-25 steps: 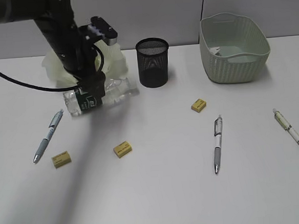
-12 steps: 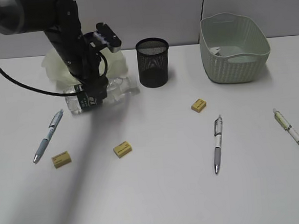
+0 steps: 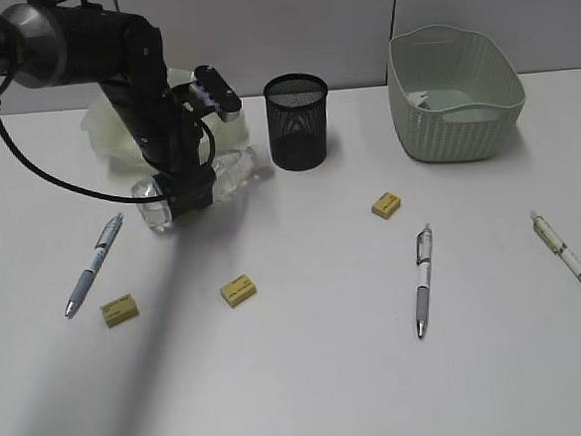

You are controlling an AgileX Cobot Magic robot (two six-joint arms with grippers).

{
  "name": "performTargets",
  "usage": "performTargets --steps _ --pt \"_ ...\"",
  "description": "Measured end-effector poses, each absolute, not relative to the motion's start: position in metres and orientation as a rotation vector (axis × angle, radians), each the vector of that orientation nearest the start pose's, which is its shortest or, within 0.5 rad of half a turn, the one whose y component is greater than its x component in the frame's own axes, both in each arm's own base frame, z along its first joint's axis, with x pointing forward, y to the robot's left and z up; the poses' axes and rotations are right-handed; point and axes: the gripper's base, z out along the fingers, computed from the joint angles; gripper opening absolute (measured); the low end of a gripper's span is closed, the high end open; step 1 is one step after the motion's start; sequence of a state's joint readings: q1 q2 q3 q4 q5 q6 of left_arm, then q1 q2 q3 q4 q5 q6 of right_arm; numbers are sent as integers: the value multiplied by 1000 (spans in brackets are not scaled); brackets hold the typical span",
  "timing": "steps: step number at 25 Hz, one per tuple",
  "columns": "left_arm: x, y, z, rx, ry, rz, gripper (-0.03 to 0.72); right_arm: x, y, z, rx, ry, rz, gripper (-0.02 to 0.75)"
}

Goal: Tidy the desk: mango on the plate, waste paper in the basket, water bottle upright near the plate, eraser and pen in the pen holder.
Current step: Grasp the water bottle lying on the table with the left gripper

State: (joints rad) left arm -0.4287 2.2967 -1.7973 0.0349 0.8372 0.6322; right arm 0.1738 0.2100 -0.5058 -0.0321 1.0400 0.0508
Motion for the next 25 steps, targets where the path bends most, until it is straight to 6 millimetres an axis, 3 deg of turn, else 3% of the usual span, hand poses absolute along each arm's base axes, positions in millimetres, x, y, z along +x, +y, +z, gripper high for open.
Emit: performTargets --steps 25 --pt "440 -203 129 1421 2455 20 591 28 2 278 -140 2224 83 583"
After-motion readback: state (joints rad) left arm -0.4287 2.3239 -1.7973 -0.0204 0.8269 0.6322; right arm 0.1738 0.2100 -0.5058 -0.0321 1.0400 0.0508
